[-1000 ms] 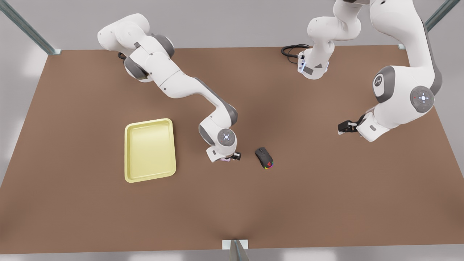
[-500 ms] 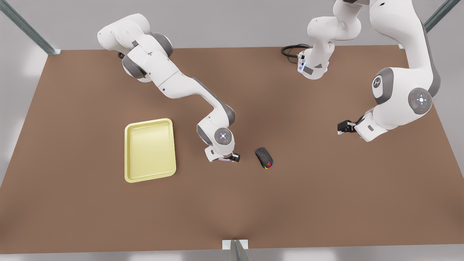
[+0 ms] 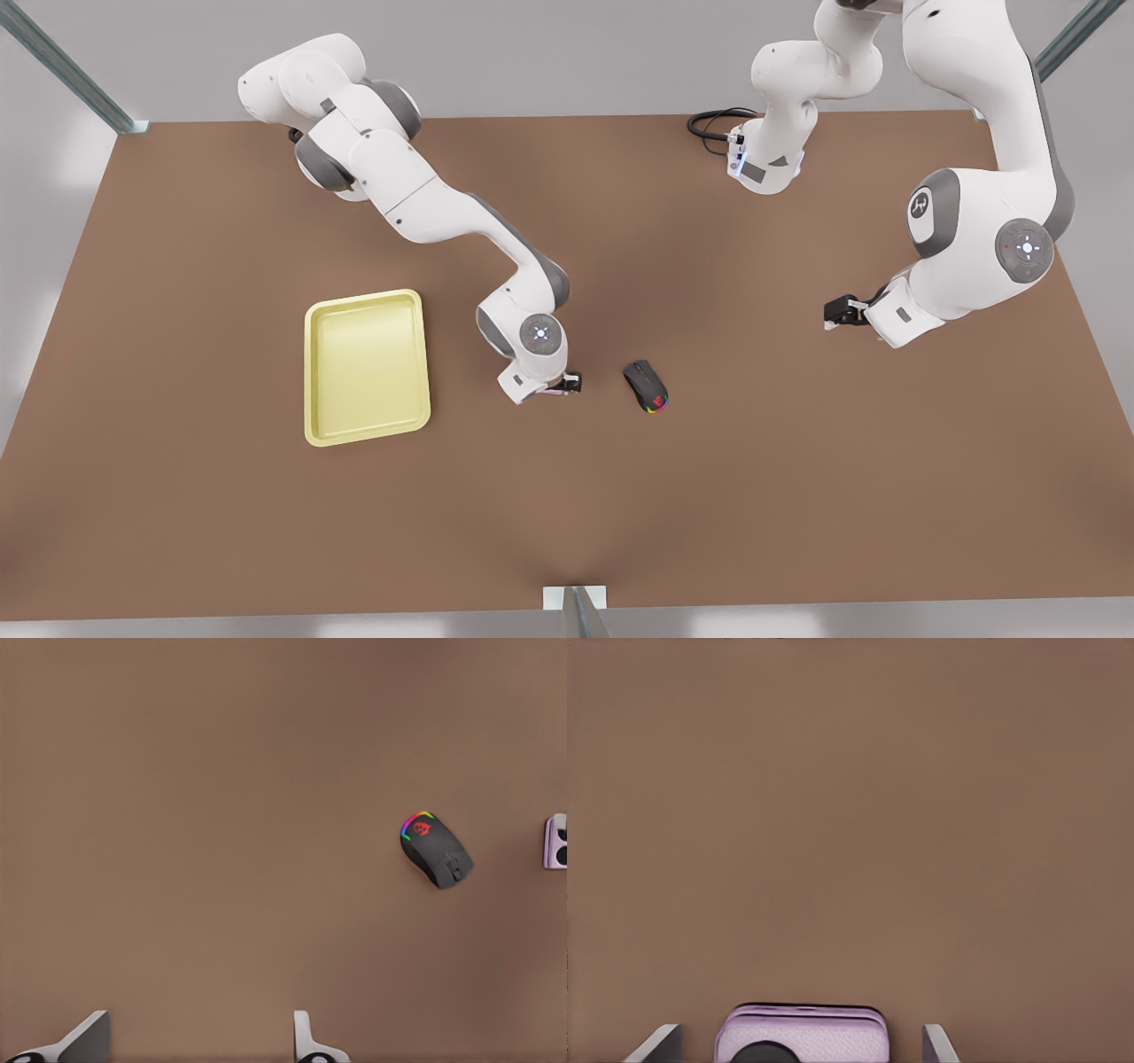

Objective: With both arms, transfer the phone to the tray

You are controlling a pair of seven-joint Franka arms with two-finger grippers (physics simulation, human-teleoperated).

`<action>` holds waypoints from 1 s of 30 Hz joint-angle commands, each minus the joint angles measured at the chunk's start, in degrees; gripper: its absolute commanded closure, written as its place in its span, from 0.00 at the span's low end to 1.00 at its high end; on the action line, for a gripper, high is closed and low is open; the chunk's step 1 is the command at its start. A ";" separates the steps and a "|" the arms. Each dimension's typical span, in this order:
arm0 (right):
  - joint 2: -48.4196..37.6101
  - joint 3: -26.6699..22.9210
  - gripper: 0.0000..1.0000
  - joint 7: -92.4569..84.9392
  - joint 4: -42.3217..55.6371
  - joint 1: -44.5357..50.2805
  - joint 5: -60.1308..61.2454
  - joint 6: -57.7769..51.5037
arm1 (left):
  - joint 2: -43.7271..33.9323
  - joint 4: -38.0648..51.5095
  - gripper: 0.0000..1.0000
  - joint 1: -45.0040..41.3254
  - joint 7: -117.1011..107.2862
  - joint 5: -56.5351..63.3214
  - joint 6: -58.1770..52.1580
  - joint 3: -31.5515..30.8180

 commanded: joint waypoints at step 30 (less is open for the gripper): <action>-31.24 0.39 0.24 -71.83 -34.29 -27.26 2.08 -8.61 | 0.12 -1.82 0.00 0.04 1.24 0.47 1.39 0.12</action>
